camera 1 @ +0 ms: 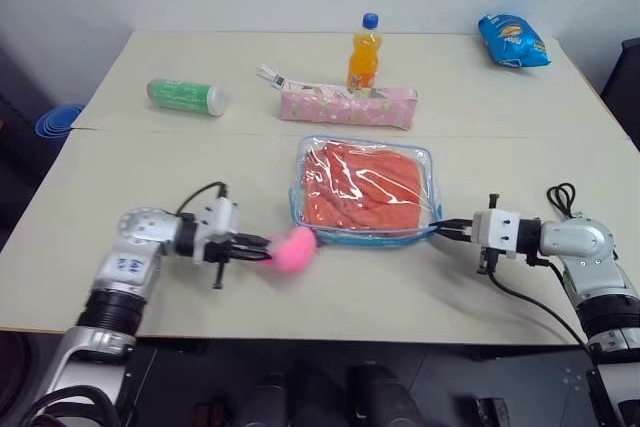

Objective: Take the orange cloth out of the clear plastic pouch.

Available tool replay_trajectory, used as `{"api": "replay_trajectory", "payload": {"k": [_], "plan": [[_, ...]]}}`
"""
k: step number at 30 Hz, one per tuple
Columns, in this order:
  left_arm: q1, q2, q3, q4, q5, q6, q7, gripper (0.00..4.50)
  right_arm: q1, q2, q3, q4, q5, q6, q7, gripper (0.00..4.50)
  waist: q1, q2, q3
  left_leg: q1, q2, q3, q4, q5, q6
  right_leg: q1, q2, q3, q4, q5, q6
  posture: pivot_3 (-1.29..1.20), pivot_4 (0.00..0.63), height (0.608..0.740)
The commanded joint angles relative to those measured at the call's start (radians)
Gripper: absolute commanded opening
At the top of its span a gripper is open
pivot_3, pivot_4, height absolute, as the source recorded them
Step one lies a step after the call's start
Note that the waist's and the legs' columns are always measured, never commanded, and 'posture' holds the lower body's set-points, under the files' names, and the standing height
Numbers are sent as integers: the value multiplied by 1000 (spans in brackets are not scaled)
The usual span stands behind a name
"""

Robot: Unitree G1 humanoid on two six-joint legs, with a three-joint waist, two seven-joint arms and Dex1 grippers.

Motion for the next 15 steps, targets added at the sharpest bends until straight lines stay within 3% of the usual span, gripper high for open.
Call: {"api": "replay_trajectory", "payload": {"k": [1,6,10,12,14,15], "plan": [[-4,73,60,105,-5,8,-41,19,-1,-39,-37,4,21,-27,10,0,0,0,0,0,0,0,0,0,0,0,0,0,0,0,0,0,150,740],[-59,144,128,286,-27,63,-63,19,11,-56,-39,17,54,-65,64,0,-3,0,0,0,0,0,0,0,0,-1,0,0,1,0,0,0,150,740],[-94,141,160,363,-18,18,-43,19,17,-55,-48,26,95,-61,100,0,-3,0,0,0,0,0,0,0,1,-1,0,0,2,0,0,0,150,740],[-106,131,179,376,-33,23,-22,19,48,-42,-76,-47,224,92,167,0,-3,0,0,0,0,0,0,0,1,-1,0,0,2,0,0,0,150,740],[-93,127,179,319,-66,141,-24,19,78,-37,-100,-127,318,250,184,0,-2,0,0,0,0,0,-1,0,0,-1,0,0,2,0,0,0,150,740],[-82,128,174,283,-79,201,-29,557,91,-39,-108,-158,338,298,184,471,-2,0,0,-1,0,0,0,0,0,-2,0,0,2,0,0,0,150,740]]}}
